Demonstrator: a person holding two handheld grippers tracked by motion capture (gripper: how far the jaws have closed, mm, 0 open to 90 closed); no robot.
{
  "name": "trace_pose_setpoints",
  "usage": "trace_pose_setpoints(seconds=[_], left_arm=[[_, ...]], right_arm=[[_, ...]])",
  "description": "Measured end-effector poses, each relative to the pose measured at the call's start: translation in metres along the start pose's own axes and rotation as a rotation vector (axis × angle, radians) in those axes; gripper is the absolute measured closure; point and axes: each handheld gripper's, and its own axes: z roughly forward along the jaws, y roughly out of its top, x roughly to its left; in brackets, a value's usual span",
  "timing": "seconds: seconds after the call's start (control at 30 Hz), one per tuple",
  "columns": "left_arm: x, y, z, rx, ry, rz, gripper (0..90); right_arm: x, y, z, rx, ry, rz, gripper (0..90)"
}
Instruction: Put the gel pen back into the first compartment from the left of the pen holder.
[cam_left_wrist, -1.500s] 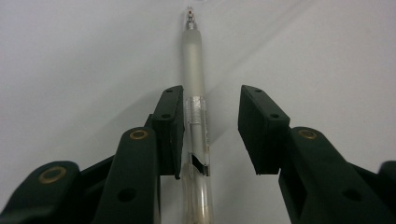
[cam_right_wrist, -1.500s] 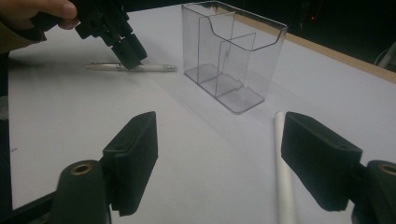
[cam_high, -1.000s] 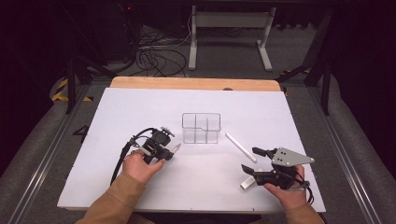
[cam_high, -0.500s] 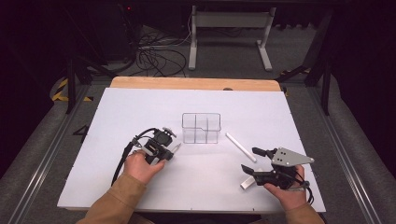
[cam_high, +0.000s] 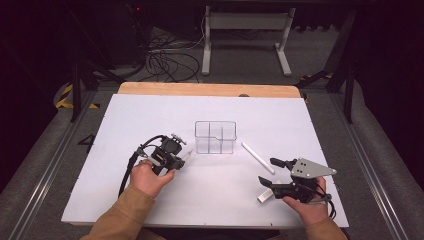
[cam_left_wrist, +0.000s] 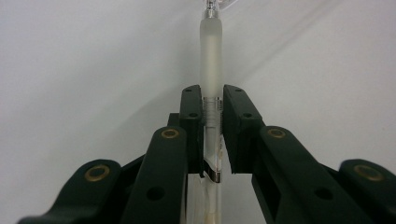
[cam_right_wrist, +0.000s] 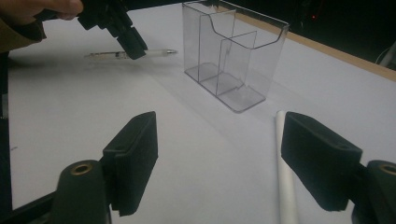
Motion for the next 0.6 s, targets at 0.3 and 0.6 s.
trace_pose_setpoints(seconds=[0.3, 0.6], left_arm=[[0.000, 0.000, -0.008, -0.023, -0.002, 0.008, 79.1], [-0.002, -0.001, -0.025, -0.134, -0.027, 0.026, 79.0]], right_arm=[[0.000, 0.000, 0.001, 0.000, 0.002, 0.001, 28.1], [0.000, 0.000, 0.000, -0.003, 0.000, 0.003, 28.1]])
